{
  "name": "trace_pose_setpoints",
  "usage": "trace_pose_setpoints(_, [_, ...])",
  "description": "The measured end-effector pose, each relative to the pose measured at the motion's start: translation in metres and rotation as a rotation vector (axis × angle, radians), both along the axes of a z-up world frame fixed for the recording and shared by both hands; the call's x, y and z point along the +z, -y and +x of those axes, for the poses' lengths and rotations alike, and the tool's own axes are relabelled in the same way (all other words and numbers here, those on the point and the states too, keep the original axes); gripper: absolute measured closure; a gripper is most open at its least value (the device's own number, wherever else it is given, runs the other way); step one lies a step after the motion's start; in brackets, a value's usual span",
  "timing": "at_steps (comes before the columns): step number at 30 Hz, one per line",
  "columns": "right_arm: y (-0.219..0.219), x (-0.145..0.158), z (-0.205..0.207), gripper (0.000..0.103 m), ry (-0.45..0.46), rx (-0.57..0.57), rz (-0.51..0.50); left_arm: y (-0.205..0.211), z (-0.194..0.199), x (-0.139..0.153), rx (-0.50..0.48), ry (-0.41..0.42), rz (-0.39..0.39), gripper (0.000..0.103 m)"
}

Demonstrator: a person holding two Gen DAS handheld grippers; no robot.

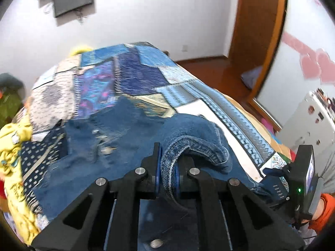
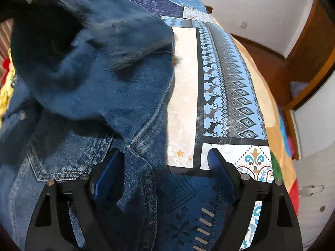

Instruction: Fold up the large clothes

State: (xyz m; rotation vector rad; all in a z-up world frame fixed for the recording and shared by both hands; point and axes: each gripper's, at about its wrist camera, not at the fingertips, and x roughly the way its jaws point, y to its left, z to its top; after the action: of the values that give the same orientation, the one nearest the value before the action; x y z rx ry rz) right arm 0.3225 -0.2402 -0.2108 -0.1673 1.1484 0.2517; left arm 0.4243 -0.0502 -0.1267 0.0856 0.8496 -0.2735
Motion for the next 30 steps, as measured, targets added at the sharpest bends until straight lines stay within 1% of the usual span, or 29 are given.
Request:
trace_pose_setpoints(1, [0.000,0.000,0.000,0.020,-0.003,-0.004,0.004,-0.010,-0.004,0.000,0.020,-0.002,-0.010,0.093])
trace_pose_setpoints(3, [0.003,0.001,-0.001,0.020,-0.012,-0.015,0.019,-0.031,-0.013,-0.009,0.062,-0.029,-0.015,0.093])
trace_pose_setpoints(4, [0.004,0.002,-0.002,0.020,-0.018,-0.019,0.026,-0.040,-0.019,-0.018,0.081,-0.051,-0.015,0.093])
trace_pose_setpoints(7, [0.005,0.004,-0.004,0.020,-0.034,-0.016,0.025,-0.066,-0.035,-0.051,0.130,-0.150,-0.012,0.092])
trace_pose_setpoints(8, [0.005,0.006,-0.005,0.021,-0.042,-0.013,0.029,-0.074,-0.041,-0.066,0.140,-0.194,-0.010,0.083])
trace_pose_setpoints(9, [0.004,0.006,-0.006,0.021,-0.051,-0.009,0.039,-0.078,-0.047,-0.076,0.146,-0.221,-0.005,0.077])
trace_pose_setpoints(11, [0.004,0.012,-0.007,0.021,-0.063,-0.010,0.063,-0.085,-0.063,-0.090,0.163,-0.251,0.028,0.046])
trace_pose_setpoints(12, [0.005,0.014,-0.007,0.021,-0.062,-0.016,0.070,-0.085,-0.068,-0.096,0.169,-0.254,0.050,0.041])
trace_pose_setpoints(13, [0.004,0.018,-0.008,0.021,-0.060,-0.019,0.083,-0.084,-0.071,-0.100,0.167,-0.251,0.070,0.038])
trace_pose_setpoints(16, [0.012,0.030,-0.006,0.021,-0.052,-0.024,0.147,-0.076,-0.074,-0.099,0.156,-0.252,0.123,0.038])
trace_pose_setpoints(18, [0.013,0.038,-0.004,0.021,-0.043,-0.036,0.171,-0.067,-0.069,-0.087,0.139,-0.235,0.159,0.038])
trace_pose_setpoints(19, [0.013,0.042,-0.001,0.021,-0.034,-0.041,0.177,-0.063,-0.068,-0.081,0.125,-0.219,0.163,0.037])
trace_pose_setpoints(22, [0.010,0.052,0.005,0.021,0.001,-0.047,0.179,-0.046,-0.061,-0.062,0.079,-0.155,0.154,0.028])
trace_pose_setpoints(25, [0.005,0.053,0.016,0.021,0.020,-0.055,0.160,-0.028,-0.054,-0.055,-0.007,-0.133,0.132,0.028])
trace_pose_setpoints(27, [0.001,0.053,0.022,0.021,0.018,-0.055,0.166,-0.010,-0.050,-0.057,-0.082,-0.127,0.145,0.028])
trace_pose_setpoints(28, [0.000,0.053,0.021,0.021,0.013,-0.055,0.180,-0.001,-0.049,-0.061,-0.112,-0.126,0.169,0.029])
trace_pose_setpoints(30, [-0.004,0.051,0.021,0.021,0.003,-0.046,0.209,0.017,-0.043,-0.076,-0.155,-0.137,0.243,0.029])
